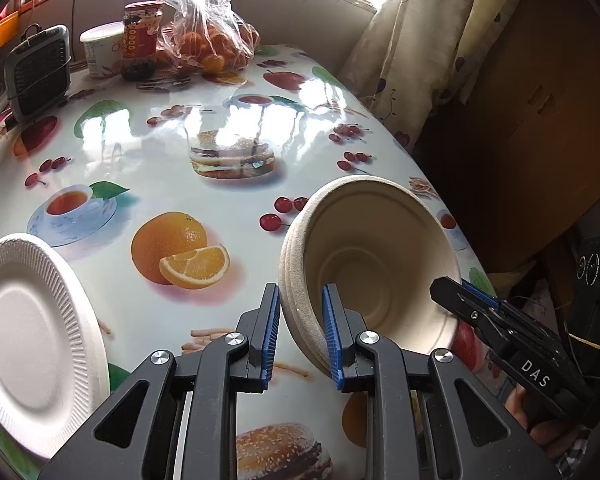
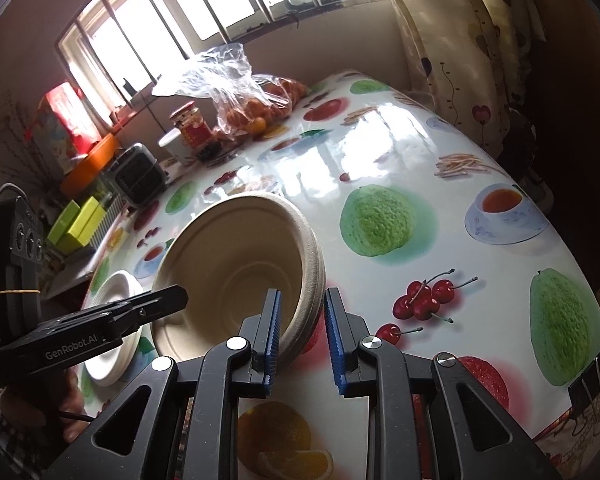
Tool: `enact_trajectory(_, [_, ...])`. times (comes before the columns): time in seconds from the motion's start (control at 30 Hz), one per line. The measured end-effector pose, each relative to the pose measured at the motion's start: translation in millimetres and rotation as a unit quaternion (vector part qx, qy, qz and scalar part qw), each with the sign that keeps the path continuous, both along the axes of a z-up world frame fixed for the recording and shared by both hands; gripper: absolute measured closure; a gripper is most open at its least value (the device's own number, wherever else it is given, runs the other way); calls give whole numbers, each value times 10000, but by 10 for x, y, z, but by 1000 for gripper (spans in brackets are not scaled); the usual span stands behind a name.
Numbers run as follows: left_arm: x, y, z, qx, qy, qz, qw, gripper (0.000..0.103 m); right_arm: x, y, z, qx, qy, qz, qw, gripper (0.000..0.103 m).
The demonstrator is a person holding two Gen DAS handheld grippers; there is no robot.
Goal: Organize plates and bowls
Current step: 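Lift the tan bowl stack and carry it over the white plate stack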
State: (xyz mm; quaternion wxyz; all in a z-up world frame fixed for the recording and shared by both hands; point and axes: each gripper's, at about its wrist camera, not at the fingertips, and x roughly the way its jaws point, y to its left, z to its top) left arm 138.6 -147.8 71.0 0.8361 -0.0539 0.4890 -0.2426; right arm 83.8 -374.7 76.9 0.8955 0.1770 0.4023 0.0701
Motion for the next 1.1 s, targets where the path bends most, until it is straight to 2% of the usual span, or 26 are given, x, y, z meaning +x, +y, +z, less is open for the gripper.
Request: enact_trajectory(1.1, [-93, 667, 221, 61, -238, 894, 9957, 80, 266, 664, 224, 18, -228, 851, 9961, 82])
